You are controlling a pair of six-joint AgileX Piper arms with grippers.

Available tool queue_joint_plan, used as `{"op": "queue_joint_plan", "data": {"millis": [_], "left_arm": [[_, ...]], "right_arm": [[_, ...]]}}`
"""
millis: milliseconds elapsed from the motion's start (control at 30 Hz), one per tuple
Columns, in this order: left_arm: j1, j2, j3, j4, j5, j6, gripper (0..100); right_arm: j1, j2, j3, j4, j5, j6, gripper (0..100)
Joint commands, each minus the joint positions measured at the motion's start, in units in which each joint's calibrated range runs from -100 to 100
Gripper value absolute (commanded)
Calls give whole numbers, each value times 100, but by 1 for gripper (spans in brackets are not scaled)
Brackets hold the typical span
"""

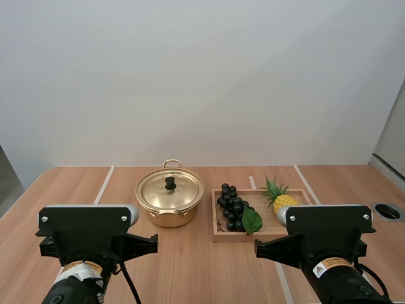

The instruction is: Open the pot, put the pineapple inside, and close it

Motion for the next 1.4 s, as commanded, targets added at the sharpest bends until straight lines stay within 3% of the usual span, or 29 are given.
{"op": "queue_joint_plan", "data": {"millis": [0, 967, 1100, 1233, 1367], "left_arm": [[-201, 0, 0, -18, -172, 24, 0], [-205, 0, 0, -13, -318, 24, 0], [-205, 0, 0, -4, -1935, 24, 0], [-205, 0, 0, -4, -4468, 24, 0], [-205, 0, 0, 64, -6650, 100, 0]], "right_arm": [[20, -15, 0, -42, -13, -38, 0], [20, -15, 0, -32, -36, -38, 0], [20, -15, 0, -531, -892, -38, 0], [20, -15, 0, -1274, -3268, -38, 0], [20, -15, 0, -1340, -5675, -38, 0]]}}
